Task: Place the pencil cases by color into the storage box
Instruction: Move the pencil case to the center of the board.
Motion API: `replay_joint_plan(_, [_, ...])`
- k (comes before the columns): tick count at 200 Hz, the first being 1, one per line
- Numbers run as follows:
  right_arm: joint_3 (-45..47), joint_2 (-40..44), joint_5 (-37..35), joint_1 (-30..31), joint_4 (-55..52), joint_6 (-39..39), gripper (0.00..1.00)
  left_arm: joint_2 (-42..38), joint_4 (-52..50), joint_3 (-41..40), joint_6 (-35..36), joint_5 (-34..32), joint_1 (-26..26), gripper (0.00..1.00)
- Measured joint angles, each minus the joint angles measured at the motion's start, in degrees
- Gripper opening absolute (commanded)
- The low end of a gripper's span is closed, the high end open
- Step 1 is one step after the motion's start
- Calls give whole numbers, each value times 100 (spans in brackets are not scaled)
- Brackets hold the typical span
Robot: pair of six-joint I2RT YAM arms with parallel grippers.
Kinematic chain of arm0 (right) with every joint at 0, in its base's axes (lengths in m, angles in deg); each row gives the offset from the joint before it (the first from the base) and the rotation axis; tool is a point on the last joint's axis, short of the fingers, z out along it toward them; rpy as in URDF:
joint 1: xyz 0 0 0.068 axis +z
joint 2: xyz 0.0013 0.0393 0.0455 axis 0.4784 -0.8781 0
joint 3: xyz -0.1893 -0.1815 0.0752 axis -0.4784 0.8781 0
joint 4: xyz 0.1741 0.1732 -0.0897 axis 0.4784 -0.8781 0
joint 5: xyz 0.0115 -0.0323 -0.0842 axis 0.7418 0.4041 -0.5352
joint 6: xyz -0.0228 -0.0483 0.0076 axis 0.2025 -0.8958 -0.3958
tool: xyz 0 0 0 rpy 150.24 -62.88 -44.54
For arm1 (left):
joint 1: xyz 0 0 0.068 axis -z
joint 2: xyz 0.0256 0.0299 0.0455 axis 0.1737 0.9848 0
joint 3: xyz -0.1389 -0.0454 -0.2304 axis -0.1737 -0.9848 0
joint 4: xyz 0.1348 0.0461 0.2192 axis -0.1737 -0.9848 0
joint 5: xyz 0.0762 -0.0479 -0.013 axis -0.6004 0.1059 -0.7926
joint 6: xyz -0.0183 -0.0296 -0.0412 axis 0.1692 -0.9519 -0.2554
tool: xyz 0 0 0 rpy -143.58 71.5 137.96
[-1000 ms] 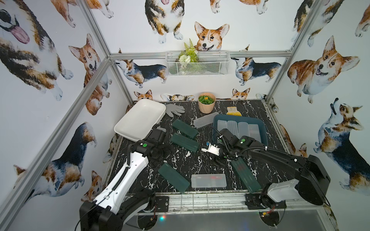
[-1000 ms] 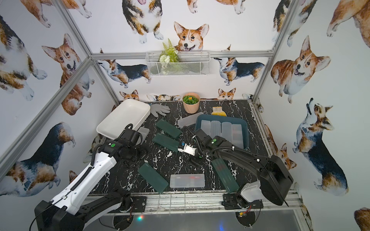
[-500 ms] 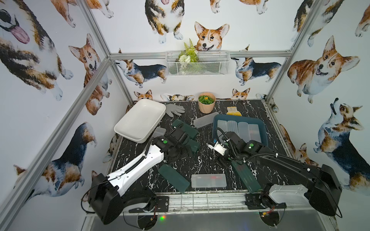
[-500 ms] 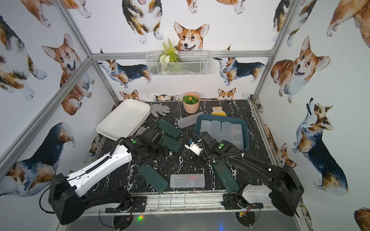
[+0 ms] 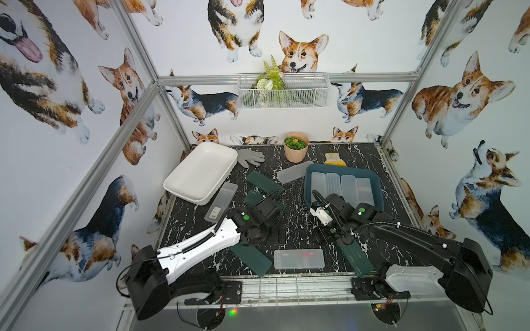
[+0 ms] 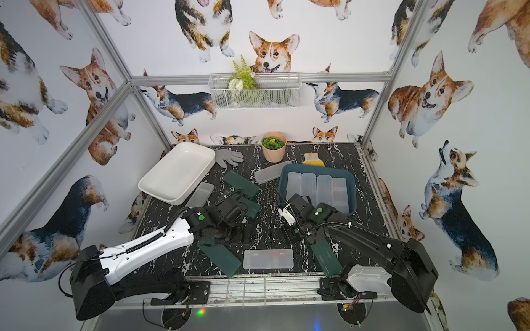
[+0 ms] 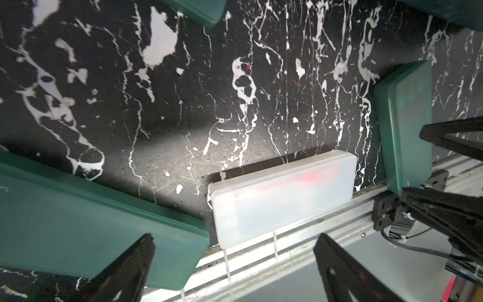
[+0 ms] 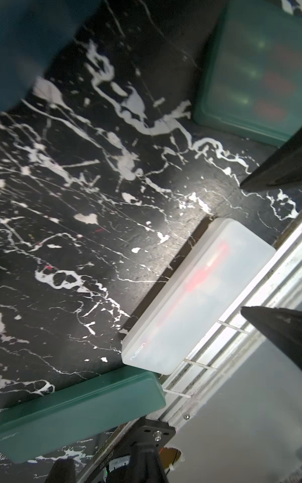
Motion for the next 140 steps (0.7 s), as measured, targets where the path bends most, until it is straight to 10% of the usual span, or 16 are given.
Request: replay_joint_plan(140, [509,15,490,11,-273,1005,70,490,398,-337,-251,732,527,97])
